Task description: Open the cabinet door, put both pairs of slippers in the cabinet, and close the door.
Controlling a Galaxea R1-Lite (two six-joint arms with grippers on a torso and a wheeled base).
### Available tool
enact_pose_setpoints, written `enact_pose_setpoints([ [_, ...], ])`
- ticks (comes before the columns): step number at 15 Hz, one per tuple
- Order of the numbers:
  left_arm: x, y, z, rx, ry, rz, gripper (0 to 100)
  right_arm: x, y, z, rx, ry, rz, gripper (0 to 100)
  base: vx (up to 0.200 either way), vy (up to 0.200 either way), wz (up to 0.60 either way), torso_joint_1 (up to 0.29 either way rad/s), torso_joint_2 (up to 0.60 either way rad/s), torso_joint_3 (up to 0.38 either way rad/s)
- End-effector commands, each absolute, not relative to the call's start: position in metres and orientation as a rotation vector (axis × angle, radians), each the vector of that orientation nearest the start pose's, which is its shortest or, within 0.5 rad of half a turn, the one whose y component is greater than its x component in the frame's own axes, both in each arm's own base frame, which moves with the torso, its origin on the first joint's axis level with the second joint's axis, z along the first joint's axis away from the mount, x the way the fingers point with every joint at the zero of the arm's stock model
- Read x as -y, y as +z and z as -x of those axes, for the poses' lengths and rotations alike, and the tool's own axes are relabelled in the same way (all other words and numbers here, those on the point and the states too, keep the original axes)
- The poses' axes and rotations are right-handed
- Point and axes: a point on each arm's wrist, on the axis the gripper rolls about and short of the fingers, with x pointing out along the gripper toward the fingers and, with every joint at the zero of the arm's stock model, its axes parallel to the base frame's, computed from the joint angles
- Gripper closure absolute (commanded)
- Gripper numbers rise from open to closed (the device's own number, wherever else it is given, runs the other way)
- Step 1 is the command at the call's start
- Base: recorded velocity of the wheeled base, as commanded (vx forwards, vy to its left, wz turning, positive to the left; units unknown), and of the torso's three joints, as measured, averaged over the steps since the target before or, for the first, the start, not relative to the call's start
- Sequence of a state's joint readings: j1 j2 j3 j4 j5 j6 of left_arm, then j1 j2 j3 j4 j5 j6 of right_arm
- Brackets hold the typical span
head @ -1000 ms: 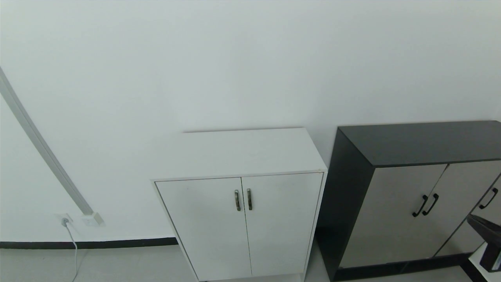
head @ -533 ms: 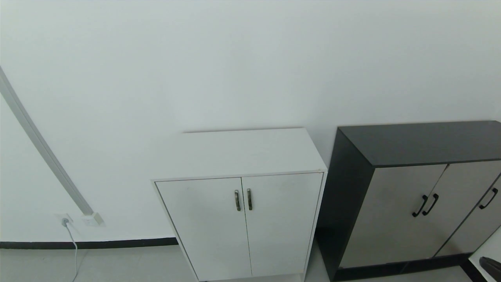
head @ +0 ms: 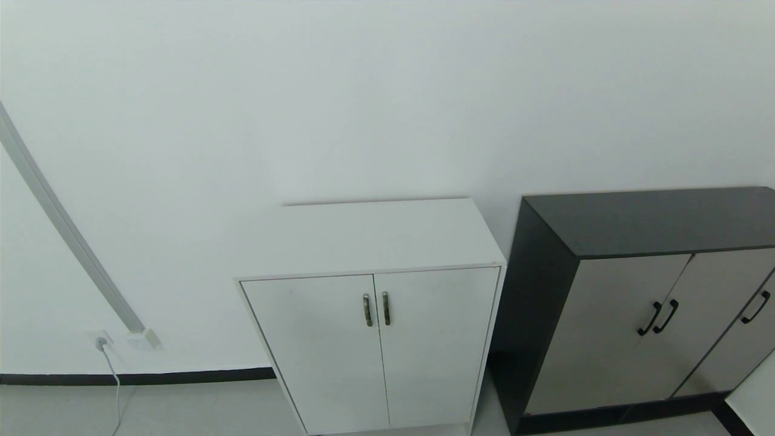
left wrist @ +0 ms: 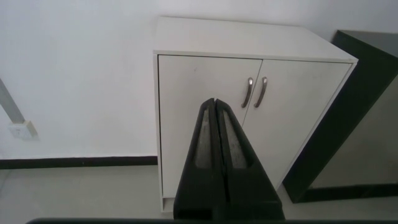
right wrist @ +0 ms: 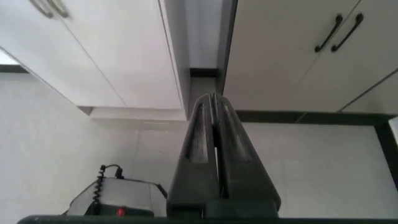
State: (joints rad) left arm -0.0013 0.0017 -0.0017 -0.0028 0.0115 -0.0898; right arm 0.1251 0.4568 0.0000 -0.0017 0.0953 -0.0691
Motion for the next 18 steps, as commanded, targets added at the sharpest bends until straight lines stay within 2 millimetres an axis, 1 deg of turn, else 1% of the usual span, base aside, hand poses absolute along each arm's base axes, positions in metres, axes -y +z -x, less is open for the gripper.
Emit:
enact_pose_setpoints([
  [1, 0.000, 0.076, 0.023, 0.004, 0.011, 0.091, 100, -0.003, 0.078, -0.006, -0.380, 0.238, 0.080, 100, 0.000, 0.000, 0.00, 0.000, 0.00, 0.000],
  [6, 0.000, 0.077, 0.023, 0.005, 0.012, 0.091, 100, -0.002, 0.078, 0.006, -0.220, 0.143, 0.070, 100, 0.000, 0.000, 0.00, 0.000, 0.00, 0.000],
  [8, 0.000, 0.077, 0.023, 0.005, 0.012, 0.091, 100, -0.002, 0.077, 0.013, -0.127, 0.101, 0.070, 100, 0.000, 0.000, 0.00, 0.000, 0.00, 0.000],
  [10, 0.000, 0.076, 0.023, 0.004, 0.012, 0.091, 100, -0.002, 0.076, 0.019, -0.058, 0.090, 0.071, 100, 0.000, 0.000, 0.00, 0.000, 0.00, 0.000],
  [11, 0.000, 0.076, 0.023, 0.004, 0.012, 0.091, 100, -0.002, 0.076, 0.019, -0.053, 0.089, 0.071, 100, 0.000, 0.000, 0.00, 0.000, 0.00, 0.000],
  [12, 0.000, 0.077, 0.023, 0.005, 0.012, 0.092, 100, -0.002, 0.075, 0.023, -0.003, 0.088, 0.070, 100, 0.000, 0.000, 0.00, 0.000, 0.00, 0.000],
  [15, 0.000, 0.076, 0.023, 0.004, 0.012, 0.092, 100, -0.002, 0.075, 0.023, -0.003, 0.088, 0.044, 100, 0.000, 0.000, 0.00, 0.000, 0.00, 0.000],
  [18, 0.000, 0.076, 0.023, 0.004, 0.012, 0.097, 100, -0.001, 0.076, 0.023, 0.002, 0.054, -0.024, 100, 0.000, 0.000, 0.00, 0.000, 0.00, 0.000],
])
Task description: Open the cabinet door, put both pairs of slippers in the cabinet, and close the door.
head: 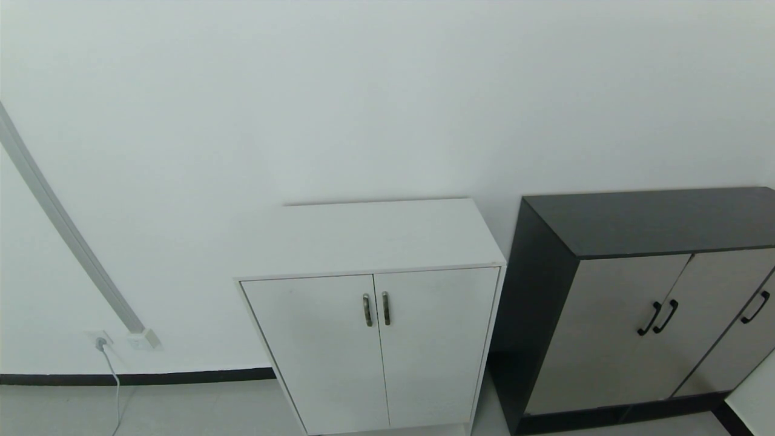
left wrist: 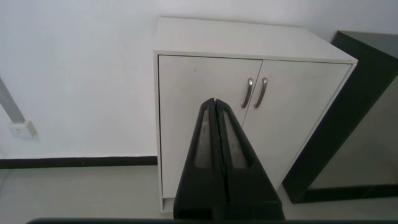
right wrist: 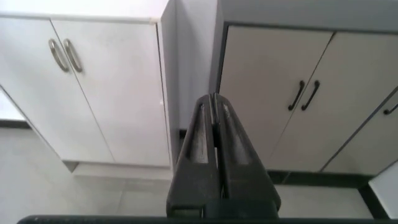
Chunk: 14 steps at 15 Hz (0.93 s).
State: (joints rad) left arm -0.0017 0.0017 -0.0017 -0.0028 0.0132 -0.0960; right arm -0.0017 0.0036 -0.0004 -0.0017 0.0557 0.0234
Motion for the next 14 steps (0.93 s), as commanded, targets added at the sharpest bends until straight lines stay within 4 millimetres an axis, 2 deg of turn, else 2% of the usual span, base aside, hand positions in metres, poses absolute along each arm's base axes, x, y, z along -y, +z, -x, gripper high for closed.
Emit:
enact_pose_setpoints([
  [1, -0.0003, 0.0763, 0.0228, 0.004, 0.012, 0.095, 100, -0.0009, 0.0758, 0.0228, 0.003, 0.038, -0.026, 100, 0.000, 0.000, 0.00, 0.000, 0.00, 0.000],
  [3, -0.0003, 0.0763, 0.0228, 0.004, 0.012, 0.097, 100, 0.0000, 0.0764, 0.0228, 0.009, -0.004, -0.035, 100, 0.000, 0.000, 0.00, 0.000, 0.00, 0.000],
  [14, -0.0003, 0.0763, 0.0228, 0.004, 0.012, 0.092, 100, -0.0001, 0.0763, 0.0228, 0.008, 0.002, -0.034, 100, 0.000, 0.000, 0.00, 0.000, 0.00, 0.000],
])
